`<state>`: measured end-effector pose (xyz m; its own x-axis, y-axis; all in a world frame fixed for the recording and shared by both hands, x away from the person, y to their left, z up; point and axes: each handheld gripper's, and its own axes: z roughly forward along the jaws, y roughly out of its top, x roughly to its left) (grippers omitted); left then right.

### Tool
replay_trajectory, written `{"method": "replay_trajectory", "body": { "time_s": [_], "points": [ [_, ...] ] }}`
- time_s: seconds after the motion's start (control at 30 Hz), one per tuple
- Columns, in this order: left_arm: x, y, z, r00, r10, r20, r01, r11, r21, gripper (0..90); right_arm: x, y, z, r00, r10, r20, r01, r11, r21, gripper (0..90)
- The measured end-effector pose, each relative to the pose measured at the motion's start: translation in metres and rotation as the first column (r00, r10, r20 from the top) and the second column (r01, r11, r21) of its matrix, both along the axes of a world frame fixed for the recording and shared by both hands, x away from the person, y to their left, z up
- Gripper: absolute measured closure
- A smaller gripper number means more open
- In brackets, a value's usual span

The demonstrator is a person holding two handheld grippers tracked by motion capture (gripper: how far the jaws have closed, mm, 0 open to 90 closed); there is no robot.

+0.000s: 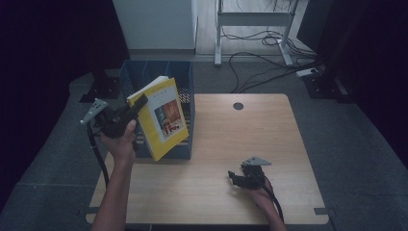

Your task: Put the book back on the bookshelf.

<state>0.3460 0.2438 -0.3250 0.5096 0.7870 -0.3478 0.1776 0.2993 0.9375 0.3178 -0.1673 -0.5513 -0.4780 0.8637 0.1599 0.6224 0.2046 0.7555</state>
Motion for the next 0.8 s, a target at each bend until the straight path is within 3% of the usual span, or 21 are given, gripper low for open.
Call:
{"method": "replay_trajectory", "body": {
  "time_s": [0.8],
  "points": [
    [0.018, -0.003, -0.003, 0.9986, 0.049, -0.021, -0.049, 0.9988, 0.01, 75.6, 0.0, -0.001, -0.001, 0.9999, -0.004, 0.01, 0.004, 1.0, 0.002, 33.7]
  ]
}}
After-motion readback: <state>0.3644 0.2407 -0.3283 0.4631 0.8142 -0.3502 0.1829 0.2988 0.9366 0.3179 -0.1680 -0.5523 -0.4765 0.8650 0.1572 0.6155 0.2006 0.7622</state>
